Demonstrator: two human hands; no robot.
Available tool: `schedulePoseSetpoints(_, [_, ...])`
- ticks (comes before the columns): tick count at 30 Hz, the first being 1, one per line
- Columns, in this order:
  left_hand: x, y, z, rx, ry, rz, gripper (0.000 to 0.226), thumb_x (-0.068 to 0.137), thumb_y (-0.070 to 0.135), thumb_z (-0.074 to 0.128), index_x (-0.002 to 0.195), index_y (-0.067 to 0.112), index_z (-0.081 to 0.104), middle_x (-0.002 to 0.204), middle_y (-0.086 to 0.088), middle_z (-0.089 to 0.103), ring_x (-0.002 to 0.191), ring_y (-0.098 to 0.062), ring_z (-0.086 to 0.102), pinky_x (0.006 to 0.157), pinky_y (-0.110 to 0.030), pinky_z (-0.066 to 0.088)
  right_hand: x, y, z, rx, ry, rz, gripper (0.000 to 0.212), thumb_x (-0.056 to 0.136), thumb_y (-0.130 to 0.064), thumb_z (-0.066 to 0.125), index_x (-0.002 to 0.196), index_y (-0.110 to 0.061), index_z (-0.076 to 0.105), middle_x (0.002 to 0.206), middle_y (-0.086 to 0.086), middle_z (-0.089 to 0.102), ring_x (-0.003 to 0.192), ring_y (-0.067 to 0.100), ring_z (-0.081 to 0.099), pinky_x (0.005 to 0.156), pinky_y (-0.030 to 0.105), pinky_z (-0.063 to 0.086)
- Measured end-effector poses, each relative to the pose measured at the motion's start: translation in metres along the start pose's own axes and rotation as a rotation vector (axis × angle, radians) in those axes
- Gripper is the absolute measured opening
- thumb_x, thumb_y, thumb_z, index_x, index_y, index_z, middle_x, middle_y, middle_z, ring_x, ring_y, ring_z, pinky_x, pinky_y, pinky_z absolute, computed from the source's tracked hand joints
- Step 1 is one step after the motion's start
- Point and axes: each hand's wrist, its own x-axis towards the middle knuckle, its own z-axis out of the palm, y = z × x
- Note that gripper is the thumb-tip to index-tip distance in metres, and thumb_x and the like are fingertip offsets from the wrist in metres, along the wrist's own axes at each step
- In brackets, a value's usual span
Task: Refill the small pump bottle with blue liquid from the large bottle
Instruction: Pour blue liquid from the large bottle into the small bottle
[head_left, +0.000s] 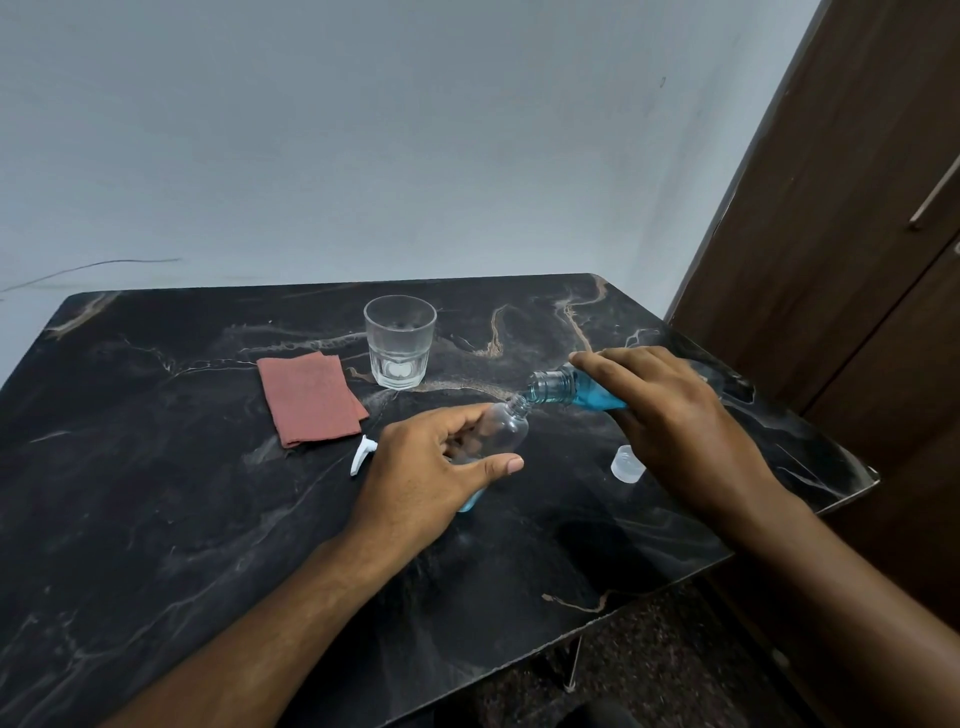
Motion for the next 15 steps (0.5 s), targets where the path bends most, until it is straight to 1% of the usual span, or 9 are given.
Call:
schedulePoseSetpoints(7, [0.0002,0.0002,-0.0003,-0.004,0.002,0.001,0.054,0.068,0.034,0.093,0.119,0.034,0.075,0.098,0.037,0.072,0.092,0.014,0.07,0.077,-0.002,0.049,0.0009,-0.0006,-0.0014,-0.008,-0.002,-0.005,0.057,0.084,0.0,0.076,0.137,-0.013,0.06,0.122,0.009,0.067,0.107,0.029,0.06,0.086,0.044,0.053])
schedulePoseSetpoints(11, [0.0,0.0004,-0.0004,-0.01,0.004,-0.002,0.054,0.068,0.033,0.093,0.119,0.032,0.076,0.101,0.03,0.075,0.092,0.012,0.071,0.077,-0.003,0.05,0.0018,-0.0008,-0.0021,-0.008,-0.002,-0.013,0.057,0.083,0.001,0.076,0.136,-0.012,0.06,0.121,0.009,0.067,0.105,0.029,0.061,0.086,0.045,0.053])
schedulePoseSetpoints(15, [-0.0004,0.0008,-0.0009,-0.014,0.002,-0.003,0.053,0.068,0.032,0.093,0.118,0.033,0.076,0.099,0.036,0.073,0.091,0.012,0.071,0.077,-0.003,0.05,0.0028,-0.0021,-0.0039,-0.016,-0.005,-0.017,0.059,0.082,0.001,0.078,0.136,-0.012,0.06,0.122,0.01,0.067,0.106,0.03,0.061,0.085,0.046,0.054])
